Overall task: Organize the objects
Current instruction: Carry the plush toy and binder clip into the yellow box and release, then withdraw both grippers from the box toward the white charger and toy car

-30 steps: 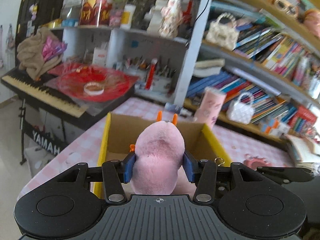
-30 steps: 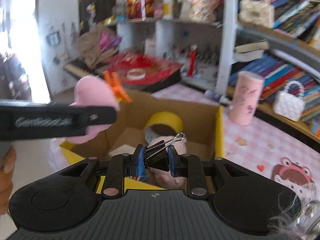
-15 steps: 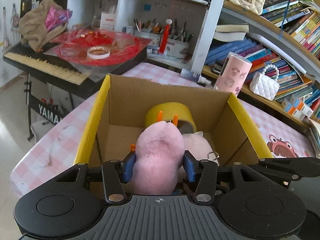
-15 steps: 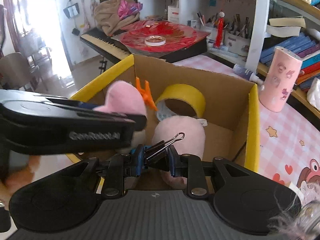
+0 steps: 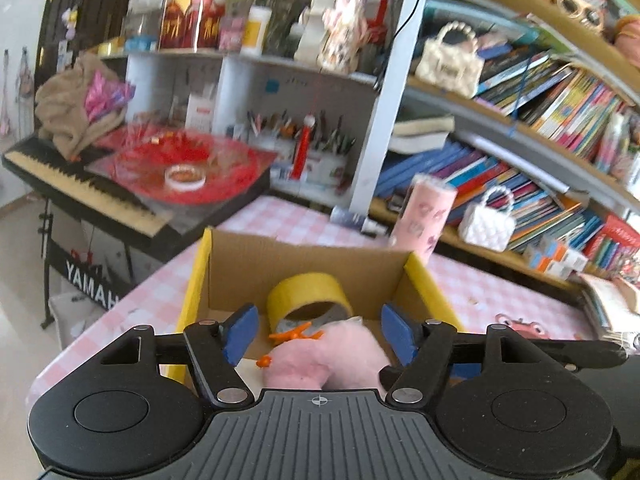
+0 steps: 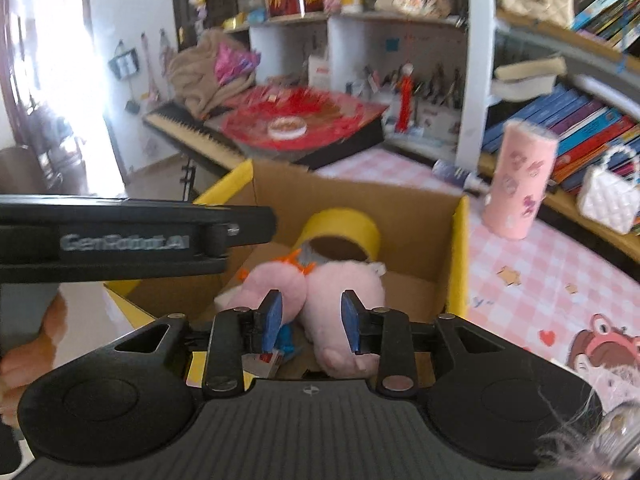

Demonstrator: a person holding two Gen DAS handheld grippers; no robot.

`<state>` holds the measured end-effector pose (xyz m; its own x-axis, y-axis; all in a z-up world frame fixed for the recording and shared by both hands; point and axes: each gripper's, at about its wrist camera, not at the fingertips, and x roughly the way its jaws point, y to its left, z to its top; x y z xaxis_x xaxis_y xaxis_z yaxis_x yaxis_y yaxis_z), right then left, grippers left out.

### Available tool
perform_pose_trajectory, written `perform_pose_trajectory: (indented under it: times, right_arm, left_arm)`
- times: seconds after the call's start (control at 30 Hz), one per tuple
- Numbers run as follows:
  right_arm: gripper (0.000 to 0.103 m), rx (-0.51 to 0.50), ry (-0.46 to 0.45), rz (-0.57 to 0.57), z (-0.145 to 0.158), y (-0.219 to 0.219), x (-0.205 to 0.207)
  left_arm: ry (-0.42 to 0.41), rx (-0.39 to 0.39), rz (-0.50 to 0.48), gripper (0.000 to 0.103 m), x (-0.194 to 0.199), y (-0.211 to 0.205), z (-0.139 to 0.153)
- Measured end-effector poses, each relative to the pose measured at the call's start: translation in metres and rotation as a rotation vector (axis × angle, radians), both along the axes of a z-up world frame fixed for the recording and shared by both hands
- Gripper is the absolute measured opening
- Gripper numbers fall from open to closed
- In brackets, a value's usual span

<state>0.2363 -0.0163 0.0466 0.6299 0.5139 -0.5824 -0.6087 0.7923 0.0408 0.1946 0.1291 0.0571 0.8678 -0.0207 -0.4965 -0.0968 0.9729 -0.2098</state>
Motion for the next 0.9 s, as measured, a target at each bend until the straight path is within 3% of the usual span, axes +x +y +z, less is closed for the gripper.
perform_pose_trajectory:
  times: [0.2,0.37,0.5,0.9]
  right_arm:
    - [0.034,0.005,-0.080,-0.068,0.015,-0.020,-0.037]
    - [0.041,-0.010,-0.103,-0.145,0.010,-0.037,-0.078]
    - [0.046,-0.020,-0.088,-0.231,0.000,-0.049,-0.105]
    - [0.048,-0.064,-0.010,-0.383,-0.031,-0.080,-0.169]
  left_arm:
    - [-0.042,0.013,-0.008,0.076,-0.042,0.000,0.010]
    - [-0.027,0.040,-0.035,0.080,-0.073,-0.006,0.001]
    - [0.012,0.046,-0.064,0.080,-0.094,-0.012,-0.012]
    - [0.109,0.079,-0.165,0.081,-0.138,-0.036,-0.044]
